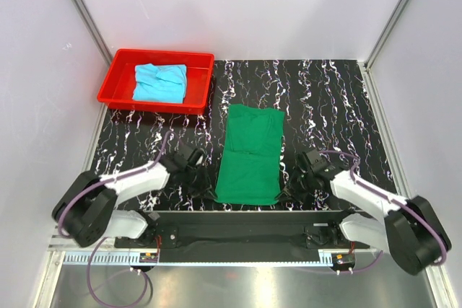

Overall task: Fold and stack the t-shirts
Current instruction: Fold the tshirt

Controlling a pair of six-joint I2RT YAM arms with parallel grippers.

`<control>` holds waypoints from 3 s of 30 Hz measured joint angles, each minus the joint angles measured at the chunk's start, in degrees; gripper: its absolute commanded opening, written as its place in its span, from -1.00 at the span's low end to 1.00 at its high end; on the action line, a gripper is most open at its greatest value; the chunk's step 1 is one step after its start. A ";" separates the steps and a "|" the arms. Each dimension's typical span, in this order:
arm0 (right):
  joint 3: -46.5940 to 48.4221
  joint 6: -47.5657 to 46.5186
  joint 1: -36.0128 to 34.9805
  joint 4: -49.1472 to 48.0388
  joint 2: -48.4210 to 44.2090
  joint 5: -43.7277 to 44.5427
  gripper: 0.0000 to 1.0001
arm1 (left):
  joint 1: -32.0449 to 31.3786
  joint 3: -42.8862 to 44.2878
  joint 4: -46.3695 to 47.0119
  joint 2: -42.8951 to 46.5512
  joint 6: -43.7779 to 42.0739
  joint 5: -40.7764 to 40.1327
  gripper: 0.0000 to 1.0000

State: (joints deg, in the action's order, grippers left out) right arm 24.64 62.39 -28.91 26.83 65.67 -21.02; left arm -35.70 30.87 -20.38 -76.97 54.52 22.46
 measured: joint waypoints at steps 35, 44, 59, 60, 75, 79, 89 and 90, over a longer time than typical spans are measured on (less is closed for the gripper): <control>33.35 -12.70 4.98 19.85 12.94 -1.88 -1.00 | 1.46 33.77 -24.79 -3.48 -10.67 -8.09 -1.00; 43.80 -18.84 11.06 20.22 22.93 -4.44 -1.00 | 5.90 44.24 -24.98 -14.56 -15.23 -5.51 -1.00; 52.65 -22.18 17.35 18.91 33.90 -10.34 -1.00 | 10.29 56.06 -24.06 -25.64 -18.25 -3.39 -1.00; 53.11 -22.23 17.90 18.62 34.88 -10.75 -1.00 | 10.56 56.74 -24.00 -26.32 -18.29 -3.37 -1.00; 65.94 -22.60 21.53 16.37 49.64 -14.27 -1.00 | 13.68 73.53 -21.68 -42.47 -18.97 -2.32 -1.00; 67.36 -22.73 22.25 16.24 51.82 -14.71 -1.00 | 14.14 74.23 -21.46 -45.64 -18.99 -2.03 -1.00; 72.74 -23.17 25.07 13.09 59.28 -15.89 -0.36 | 15.17 82.53 -20.17 -52.57 -19.34 -3.65 -0.88; 74.10 -23.37 25.55 12.63 60.33 -15.98 -0.15 | 15.32 83.69 -20.15 -53.20 -19.82 -4.48 -0.64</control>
State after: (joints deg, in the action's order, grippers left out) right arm 98.74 39.03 -3.36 39.46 125.99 -36.99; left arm -20.38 114.56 -40.53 -130.17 34.70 17.98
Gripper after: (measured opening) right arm 0.287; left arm 0.047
